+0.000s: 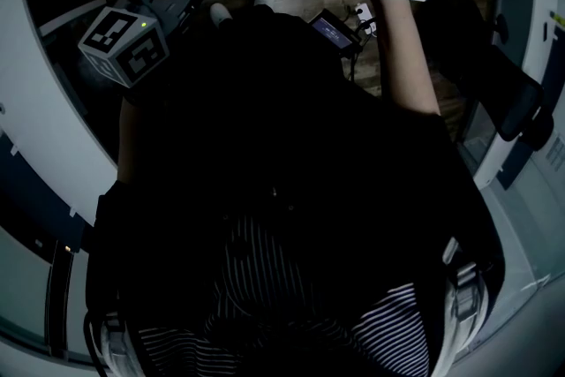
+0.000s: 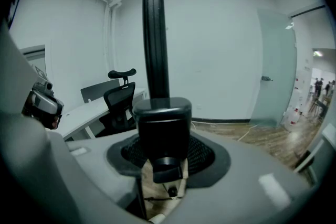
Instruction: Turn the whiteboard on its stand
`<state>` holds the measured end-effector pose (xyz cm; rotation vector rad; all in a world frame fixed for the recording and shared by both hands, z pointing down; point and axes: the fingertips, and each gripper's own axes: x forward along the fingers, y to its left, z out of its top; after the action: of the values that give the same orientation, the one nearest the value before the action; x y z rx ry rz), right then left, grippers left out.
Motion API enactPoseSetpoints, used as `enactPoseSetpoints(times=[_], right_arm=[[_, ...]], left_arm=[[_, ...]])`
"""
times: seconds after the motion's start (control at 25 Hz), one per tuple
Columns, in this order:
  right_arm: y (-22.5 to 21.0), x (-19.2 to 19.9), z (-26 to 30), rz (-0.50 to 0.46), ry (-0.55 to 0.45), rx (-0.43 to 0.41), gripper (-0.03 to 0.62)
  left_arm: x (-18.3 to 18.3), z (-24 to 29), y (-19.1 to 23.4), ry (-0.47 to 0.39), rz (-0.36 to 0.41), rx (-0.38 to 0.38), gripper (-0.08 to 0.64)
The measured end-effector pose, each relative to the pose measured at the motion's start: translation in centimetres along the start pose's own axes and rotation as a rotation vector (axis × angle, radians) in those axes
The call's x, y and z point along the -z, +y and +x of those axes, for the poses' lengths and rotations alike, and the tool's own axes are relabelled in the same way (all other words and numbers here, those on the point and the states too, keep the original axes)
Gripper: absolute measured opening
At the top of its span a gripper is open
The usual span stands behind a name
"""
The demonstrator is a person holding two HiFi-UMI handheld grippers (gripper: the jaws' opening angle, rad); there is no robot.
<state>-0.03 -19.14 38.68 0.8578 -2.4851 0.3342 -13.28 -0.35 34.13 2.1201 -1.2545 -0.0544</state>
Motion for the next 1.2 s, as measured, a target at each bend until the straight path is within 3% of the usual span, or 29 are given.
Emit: enactPoseSetpoints(times=[0.64,0.84,1.2], right_arm=[[11.4,0.6,-0.3,-0.035,0.003,-0.06,0.186],[11.9,0.3,0.4,-0.045,-0.012,-0.066,0.183],[8.6,-1.0,2.4,-0.019,-0.017,-0.034,0.181]], left_arm=[[0.3,-4.8,-1.2,-0.036,0.048,-0.02,0.003],[0.2,-5.5,-1.3,-0.044,0.064,-0.03,0.003],[-0.4,-4.4,-1.6,-0.051,0.065,-0.034,0.003]])
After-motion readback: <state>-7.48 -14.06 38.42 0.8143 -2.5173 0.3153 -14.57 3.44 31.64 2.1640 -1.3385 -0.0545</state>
